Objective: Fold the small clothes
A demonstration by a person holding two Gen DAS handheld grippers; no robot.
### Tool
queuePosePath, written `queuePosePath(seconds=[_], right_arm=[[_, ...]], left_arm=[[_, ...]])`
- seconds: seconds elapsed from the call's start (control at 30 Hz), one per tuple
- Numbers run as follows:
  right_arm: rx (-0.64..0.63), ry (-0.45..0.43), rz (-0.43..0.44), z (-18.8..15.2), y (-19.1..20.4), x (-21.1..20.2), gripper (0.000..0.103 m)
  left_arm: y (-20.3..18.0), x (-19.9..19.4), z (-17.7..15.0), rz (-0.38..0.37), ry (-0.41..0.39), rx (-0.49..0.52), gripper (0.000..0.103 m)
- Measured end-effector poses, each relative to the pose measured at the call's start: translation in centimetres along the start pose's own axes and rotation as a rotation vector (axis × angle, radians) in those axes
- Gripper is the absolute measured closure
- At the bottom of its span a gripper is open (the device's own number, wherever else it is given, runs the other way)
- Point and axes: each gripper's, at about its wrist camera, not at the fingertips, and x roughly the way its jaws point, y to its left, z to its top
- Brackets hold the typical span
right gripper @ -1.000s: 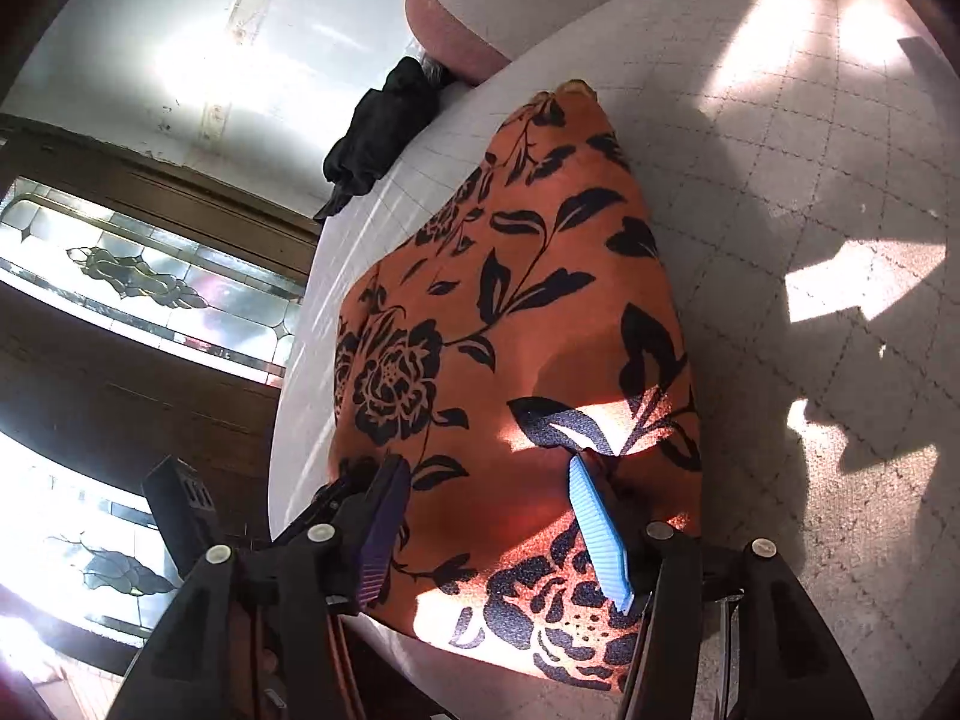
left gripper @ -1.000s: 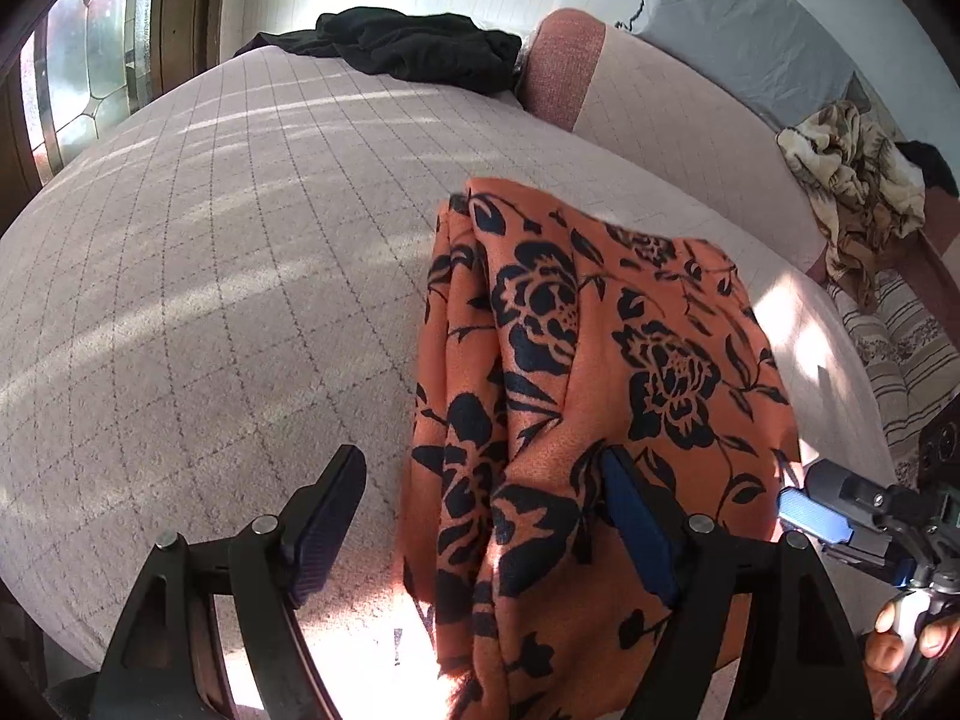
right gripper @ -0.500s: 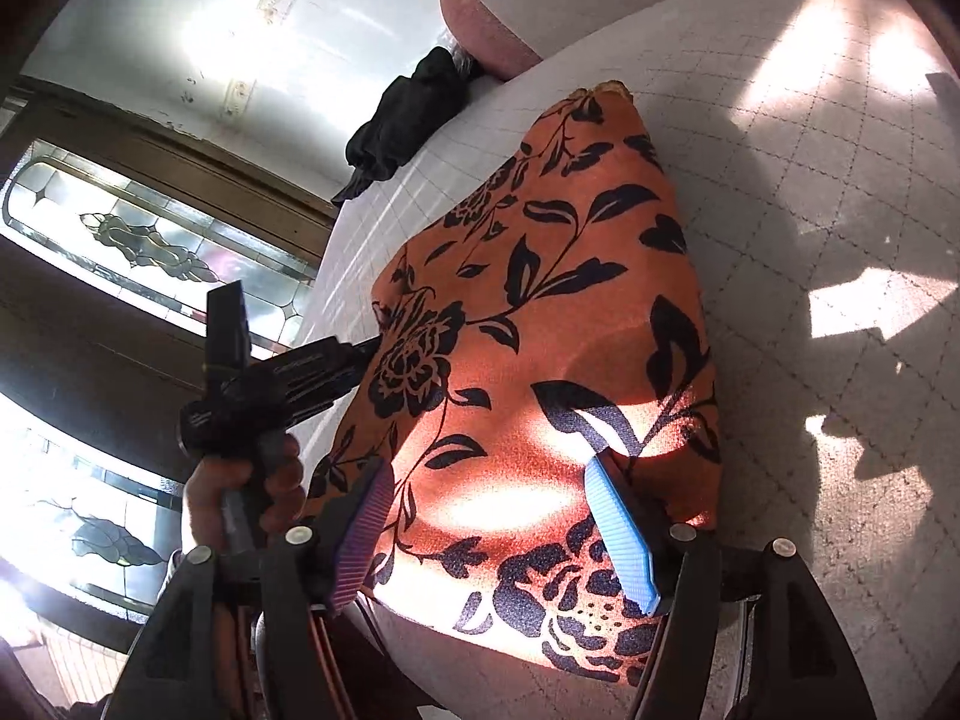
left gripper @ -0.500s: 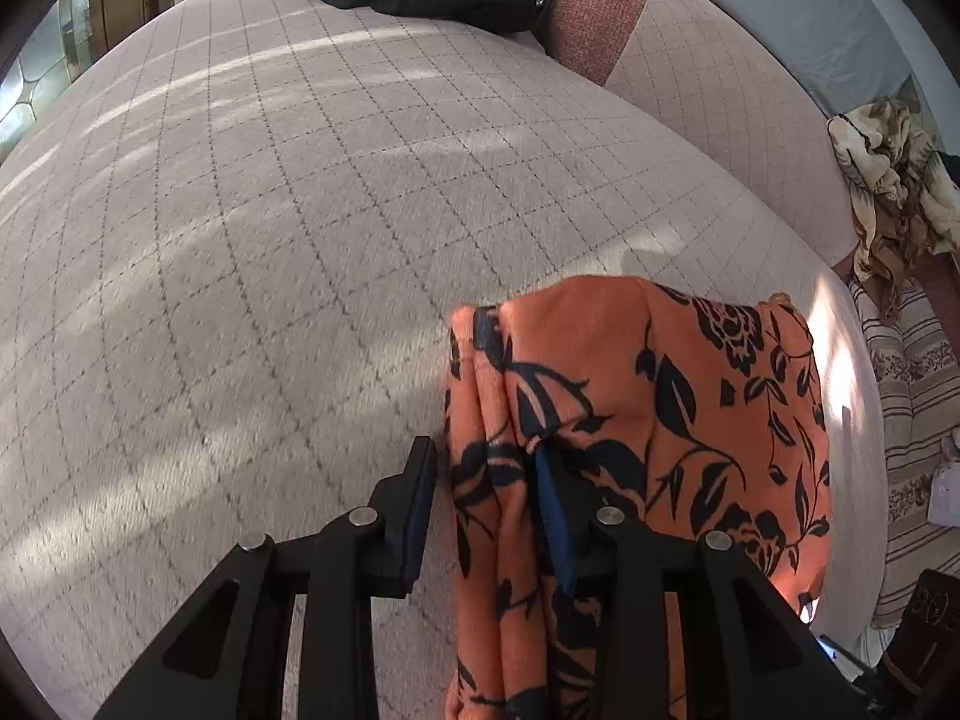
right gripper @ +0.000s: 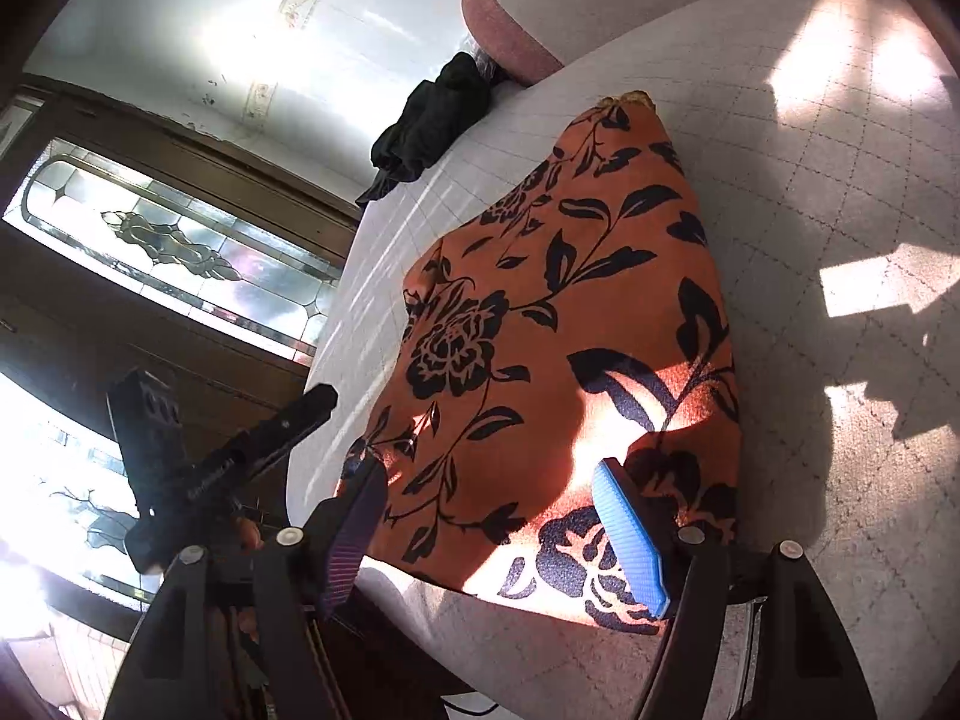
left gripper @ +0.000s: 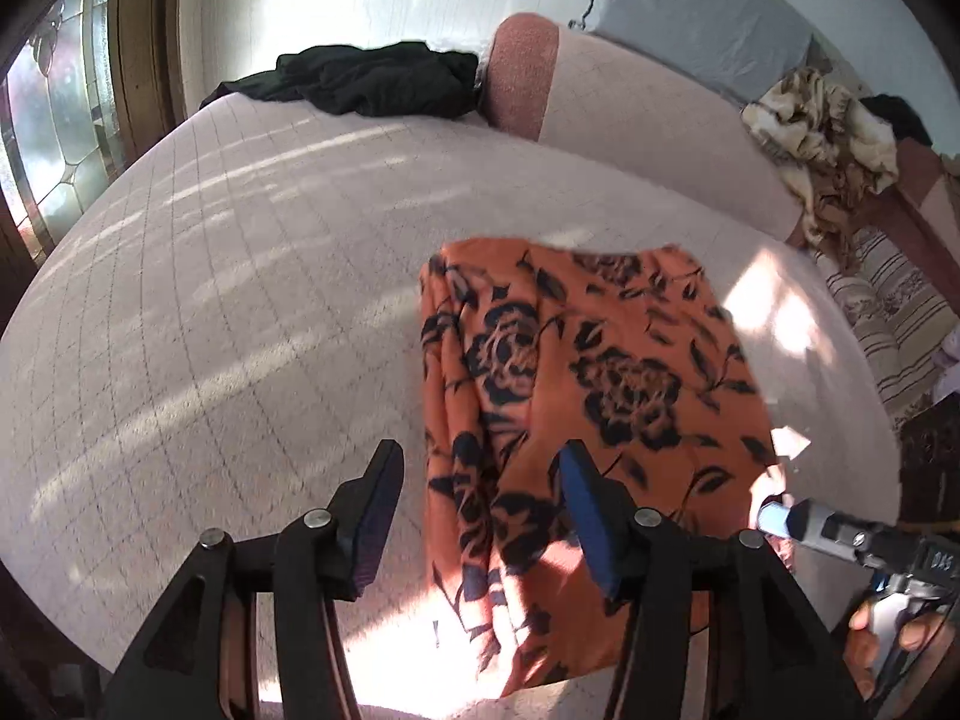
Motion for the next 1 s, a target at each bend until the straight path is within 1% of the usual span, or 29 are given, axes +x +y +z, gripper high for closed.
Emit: queuePosePath(seconds=[0.03, 0.07, 0.1, 0.13, 0.17, 0.23, 0.3, 0.47, 0.6, 0.63, 0.7, 0.77, 0.87, 1.0], right_arm=[[0.002, 0.018, -0.015, -0.2, -0.5, 0.6, 0.026], [0.014, 0.03, -0.024, -0.3, -1.0, 1.1, 0.026], [0.04, 0.024, -0.012, -0.3, -1.2, 0.9, 0.026], [0.054, 0.013, -0.011, -0.2, -0.9, 0.4, 0.026], [0.041, -0.005, -0.012, -0.2, -0.3, -0.4, 0.026], [-0.016, -0.039, -0.02, -0.5, 0.8, -1.8, 0.026], [-0.04, -0.046, -0.061, -1.0, 1.0, -2.5, 0.026], [-0.016, -0.044, -0.144, -2.2, -1.1, -3.8, 0.026], [0.007, -0.065, -0.173, -1.9, -2.3, -4.8, 0.026], [0.007, -0.07, -0.177, -1.7, -2.4, -5.0, 0.025], [0.013, -0.079, -0.172, -1.0, -2.6, -5.0, 0.02], [0.013, -0.086, -0.169, -0.3, -2.6, -4.7, 0.017], [0.019, -0.081, -0.162, 1.2, -2.7, -3.9, 0.017], [0.037, -0.101, -0.149, 2.2, -2.6, -3.7, 0.017]], left_arm=[[0.3, 1.7, -0.7, 0.029, 0.052, 0.0, 0.047], [1.2, 2.3, -1.2, 0.011, 0.061, -0.032, 0.045], [1.7, 2.0, -1.2, -0.01, 0.042, -0.077, 0.045], [1.9, 1.2, -1.1, -0.01, 0.029, -0.099, 0.046], [1.8, 0.5, -1.1, 0.009, 0.008, -0.099, 0.046], [1.0, -0.5, -1.0, 0.039, -0.024, -0.062, 0.046], [0.4, -1.3, -1.0, 0.052, -0.042, -0.039, 0.046], [-0.3, -2.1, -1.3, 0.058, -0.068, -0.031, 0.039], [-0.4, -1.6, -1.0, 0.052, -0.065, -0.028, 0.037], [-0.4, -1.5, -0.9, 0.052, -0.066, -0.028, 0.034], [-0.4, -1.5, -0.6, 0.036, -0.069, -0.029, 0.029], [-0.1, -1.5, -0.3, -0.002, -0.071, -0.044, 0.024], [0.9, -1.3, 0.4, -0.056, -0.079, -0.09, 0.021], [2.4, 0.0, 0.7, -0.084, -0.026, -0.166, 0.021]])
